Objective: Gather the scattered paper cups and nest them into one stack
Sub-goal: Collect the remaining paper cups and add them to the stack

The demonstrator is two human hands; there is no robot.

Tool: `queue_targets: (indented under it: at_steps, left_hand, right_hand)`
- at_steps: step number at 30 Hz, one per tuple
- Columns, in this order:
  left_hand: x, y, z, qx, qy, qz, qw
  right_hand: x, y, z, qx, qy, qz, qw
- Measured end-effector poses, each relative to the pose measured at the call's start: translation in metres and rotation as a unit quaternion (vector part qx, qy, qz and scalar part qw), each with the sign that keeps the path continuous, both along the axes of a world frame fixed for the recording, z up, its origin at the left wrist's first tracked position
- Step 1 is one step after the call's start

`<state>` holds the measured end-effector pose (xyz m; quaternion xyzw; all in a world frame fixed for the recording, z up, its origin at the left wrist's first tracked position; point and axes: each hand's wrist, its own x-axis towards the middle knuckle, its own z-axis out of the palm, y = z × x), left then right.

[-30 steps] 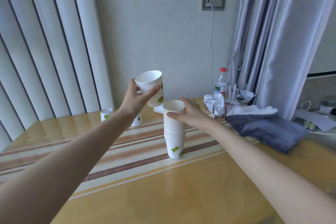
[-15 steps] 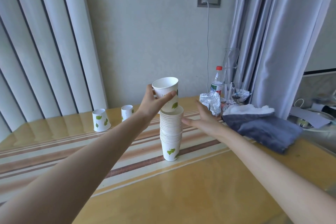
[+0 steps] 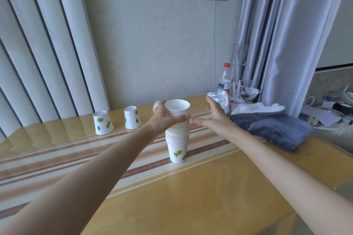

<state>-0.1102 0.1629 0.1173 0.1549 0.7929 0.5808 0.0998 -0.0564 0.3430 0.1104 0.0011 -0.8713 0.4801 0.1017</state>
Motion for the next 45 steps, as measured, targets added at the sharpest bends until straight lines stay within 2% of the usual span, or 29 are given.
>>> queue_targets:
  at_steps: [4, 10, 15, 18, 24, 30, 34, 40, 45]
  left_hand:
    - [0.001, -0.028, 0.008, -0.015, 0.032, 0.015, 0.999]
    - [-0.002, -0.111, 0.025, -0.033, 0.080, 0.082, 0.993]
    - [-0.020, -0.175, 0.014, -0.062, 0.068, 0.124, 0.988]
    - [-0.042, -0.201, -0.001, -0.062, 0.058, 0.143, 0.986]
    - [-0.107, -0.230, -0.054, -0.060, 0.010, 0.203, 0.977]
    - [-0.175, -0.233, -0.105, -0.055, -0.034, 0.258, 0.964]
    - [-0.196, -0.221, -0.118, -0.014, -0.036, 0.248, 0.968]
    - [-0.199, -0.210, -0.113, -0.067, -0.009, 0.288, 0.955]
    - [-0.168, -0.215, -0.084, -0.046, 0.022, 0.273, 0.961]
  right_hand:
    - [0.005, -0.017, 0.023, -0.017, 0.075, -0.008, 0.997]
    - [-0.014, -0.089, 0.052, 0.043, 0.147, 0.030, 0.988]
    - [-0.061, -0.159, 0.033, 0.098, 0.079, 0.066, 0.990]
    - [-0.104, -0.188, 0.009, 0.131, 0.018, 0.043, 0.990]
    - [-0.187, -0.210, -0.056, 0.017, -0.079, -0.075, 0.994]
    - [-0.241, -0.226, -0.095, -0.039, -0.065, -0.075, 0.994]
    - [-0.256, -0.231, -0.109, -0.065, -0.031, -0.089, 0.993]
    - [-0.259, -0.220, -0.107, -0.041, -0.031, -0.118, 0.992]
    - [-0.233, -0.226, -0.073, -0.064, 0.000, -0.080, 0.995]
